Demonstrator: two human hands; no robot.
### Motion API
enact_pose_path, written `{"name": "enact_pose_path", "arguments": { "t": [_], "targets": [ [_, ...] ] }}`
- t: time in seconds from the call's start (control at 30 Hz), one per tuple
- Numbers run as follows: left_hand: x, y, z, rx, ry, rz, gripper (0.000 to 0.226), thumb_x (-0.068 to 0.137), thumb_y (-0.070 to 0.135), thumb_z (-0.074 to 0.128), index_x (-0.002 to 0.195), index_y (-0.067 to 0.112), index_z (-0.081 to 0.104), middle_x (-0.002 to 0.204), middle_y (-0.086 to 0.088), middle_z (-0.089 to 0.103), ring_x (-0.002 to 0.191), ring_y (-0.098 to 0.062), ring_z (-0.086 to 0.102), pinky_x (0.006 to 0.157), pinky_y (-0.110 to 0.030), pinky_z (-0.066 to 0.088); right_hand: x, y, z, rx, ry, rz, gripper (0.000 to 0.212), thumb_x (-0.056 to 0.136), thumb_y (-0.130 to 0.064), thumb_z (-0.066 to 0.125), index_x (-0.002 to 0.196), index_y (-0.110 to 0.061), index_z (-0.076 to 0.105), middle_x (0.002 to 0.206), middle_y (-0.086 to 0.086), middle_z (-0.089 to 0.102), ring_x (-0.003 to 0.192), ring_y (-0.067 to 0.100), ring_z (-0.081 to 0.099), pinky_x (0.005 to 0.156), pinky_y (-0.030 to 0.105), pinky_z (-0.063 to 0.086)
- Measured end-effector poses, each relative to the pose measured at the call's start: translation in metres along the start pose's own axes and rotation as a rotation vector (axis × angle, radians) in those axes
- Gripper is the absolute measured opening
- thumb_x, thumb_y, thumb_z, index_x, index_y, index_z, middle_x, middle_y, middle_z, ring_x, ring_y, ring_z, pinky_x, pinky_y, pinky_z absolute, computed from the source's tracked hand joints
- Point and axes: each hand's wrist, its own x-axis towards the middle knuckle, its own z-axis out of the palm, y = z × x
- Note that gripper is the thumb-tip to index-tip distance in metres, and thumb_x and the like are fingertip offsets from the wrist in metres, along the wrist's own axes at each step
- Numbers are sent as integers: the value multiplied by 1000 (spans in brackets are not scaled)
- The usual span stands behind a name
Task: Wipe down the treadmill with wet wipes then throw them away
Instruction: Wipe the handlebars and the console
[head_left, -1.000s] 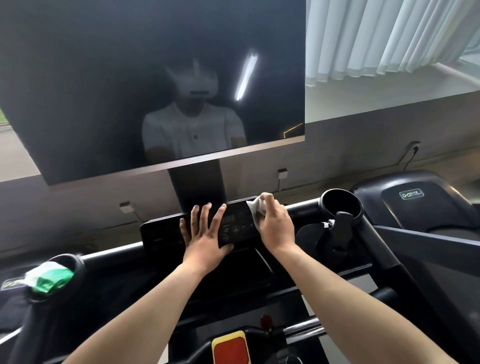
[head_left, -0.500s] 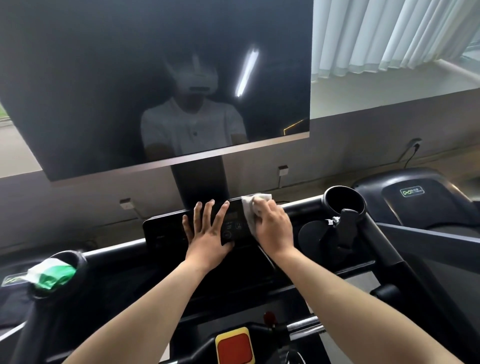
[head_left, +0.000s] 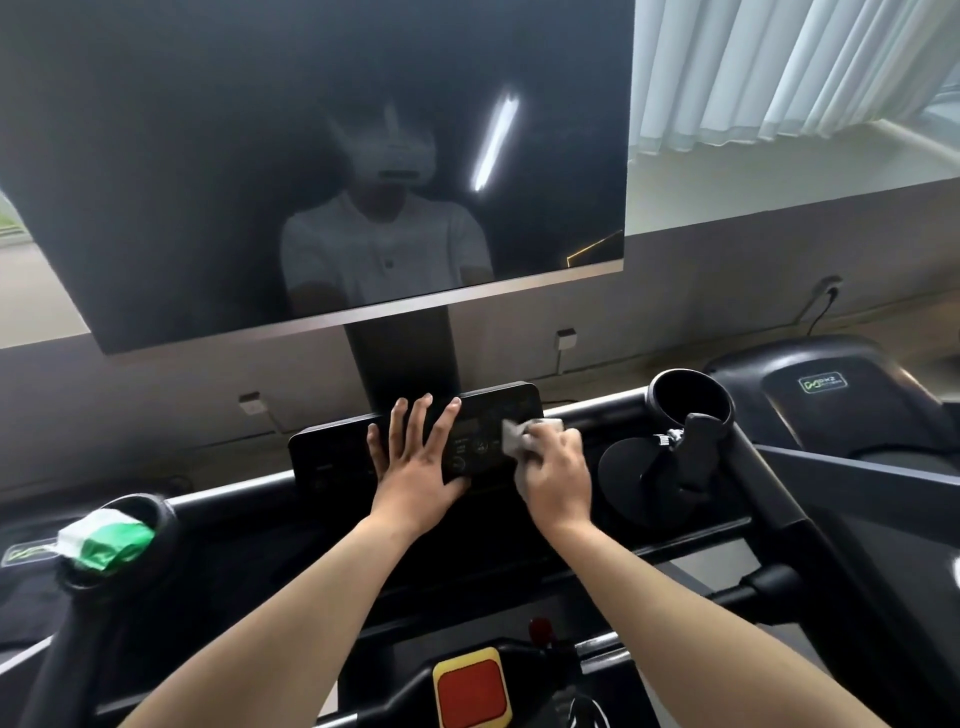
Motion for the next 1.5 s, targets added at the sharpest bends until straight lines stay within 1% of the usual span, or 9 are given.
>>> {"name": "enact_pose_path", "arguments": {
  "t": [0.2,0.33,0.63,0.8,0.9,1.0,1.17,1.33,1.5],
  "targets": [
    [-1,-1,0,-12,8,14,101,86,50,67,156,49,-6,164,11,-16,147,-16,-35,114,-51,-26,-2,-1,-6,295,135,252,35,88,-2,54,105,-28,70,102,-2,64,96,14,60,94,35,49],
    [-1,-5,-1,-9,1,35,99,87,49,65,156,49,-6,165,12,-18,147,-14,-35,112,-48,-30,-12,-11,-1,350,146,346,24,94,-8,56,109,-23,67,108,1,55,101,17,58,93,25,43],
    [-2,-12,-1,-3,1,78,96,88,45,63,158,46,-3,166,12,-18,148,-14,-32,109,-42,-34,-25,-42,34,509,117,536,22,100,-22,54,118,-31,62,119,2,58,103,16,58,94,28,45],
    [-2,-20,-3,-5,-11,127,91,90,41,61,158,45,0,166,11,-16,150,-13,-30,116,-46,-25,-43,-59,58,586,-55,474,21,100,-18,55,101,-38,61,105,-13,67,103,9,63,96,31,52],
    [-2,-27,-4,32,0,164,91,89,44,61,158,45,2,167,11,-14,151,-13,-25,114,-41,-24,-38,-57,57,560,-202,434,22,97,-19,55,98,-39,64,103,-9,71,101,13,68,94,45,57],
    [-2,-33,-6,68,13,191,90,88,45,61,158,43,4,168,11,-12,152,-12,-22,113,-40,-23,-30,-51,46,512,-178,443,25,96,-18,52,97,-40,62,104,-6,71,99,16,69,91,49,58],
    [-4,-38,-8,59,8,218,88,89,41,60,159,41,5,168,10,-14,152,-11,-23,118,-44,-16,-26,-53,33,478,43,566,22,101,-15,47,101,-37,50,98,-4,60,88,12,60,84,37,52],
    [-3,-41,-12,42,-26,237,86,92,41,58,159,40,5,168,11,-16,152,-10,-23,118,-45,-15,-36,-80,57,422,-85,508,26,95,-11,45,98,-36,49,98,-4,63,96,24,66,90,50,57],
    [-4,-46,-14,52,-38,266,92,88,35,61,160,39,5,168,10,-17,152,-11,-23,119,-43,-14,-45,-85,62,414,-342,409,32,95,-6,45,111,-31,57,108,3,68,95,20,68,77,35,61]
  ]
}}
